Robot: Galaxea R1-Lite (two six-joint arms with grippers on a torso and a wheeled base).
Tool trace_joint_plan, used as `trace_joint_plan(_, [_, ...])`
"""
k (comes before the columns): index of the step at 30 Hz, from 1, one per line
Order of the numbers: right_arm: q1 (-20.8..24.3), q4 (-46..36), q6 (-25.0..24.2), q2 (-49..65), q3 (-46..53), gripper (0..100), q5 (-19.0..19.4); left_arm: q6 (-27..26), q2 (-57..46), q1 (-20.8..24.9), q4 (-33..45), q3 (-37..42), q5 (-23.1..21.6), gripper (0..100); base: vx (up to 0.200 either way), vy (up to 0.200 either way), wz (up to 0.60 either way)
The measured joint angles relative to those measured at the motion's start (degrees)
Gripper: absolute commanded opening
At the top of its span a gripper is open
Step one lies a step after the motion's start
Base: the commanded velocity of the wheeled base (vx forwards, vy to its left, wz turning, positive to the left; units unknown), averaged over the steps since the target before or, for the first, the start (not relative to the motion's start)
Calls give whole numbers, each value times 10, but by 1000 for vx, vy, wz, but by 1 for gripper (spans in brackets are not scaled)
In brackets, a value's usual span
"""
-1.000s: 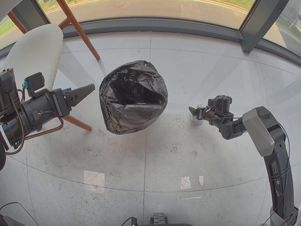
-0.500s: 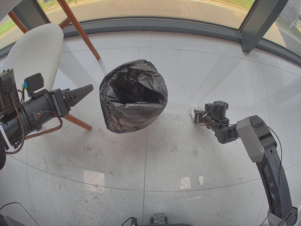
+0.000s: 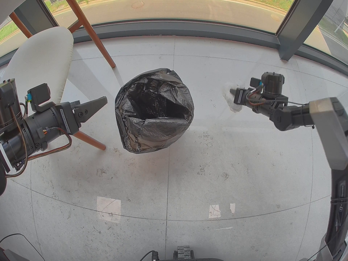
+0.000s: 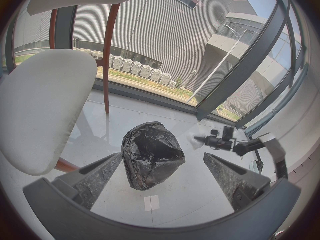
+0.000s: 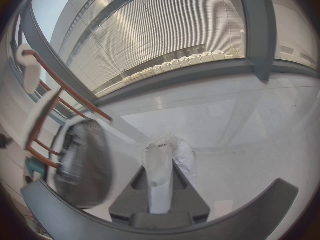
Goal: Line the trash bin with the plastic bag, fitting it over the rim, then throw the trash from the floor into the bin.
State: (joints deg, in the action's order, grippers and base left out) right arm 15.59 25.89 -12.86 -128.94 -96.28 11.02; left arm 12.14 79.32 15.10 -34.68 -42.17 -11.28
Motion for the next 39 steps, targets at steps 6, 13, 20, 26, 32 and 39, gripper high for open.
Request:
trace_joint_plan(6, [116,25,-12,122,112,0,25,-6,-1,-8,0,0,0,100,0,0,0])
trace_joint_plan(13, [244,189,-18,171,182,0,36,-17,-3,-19,0,0,0,100,0,0,0])
trace_joint_plan(20, [290,248,-15,152,163,0,36,-26,-3,-32,0,2,0,100,0,0,0])
trace_joint_plan(26, [285,246,-14,130,102,0,35,-26,-3,-34,0,3,-1,100,0,0,0])
trace_joint_plan(32, [278,247,-15,119,81,100,34,-27,-3,-35,0,5,-1,100,0,0,0])
trace_joint_plan(39, [275,247,-10,122,79,100,29,-26,-4,-35,0,13,0,100,0,0,0])
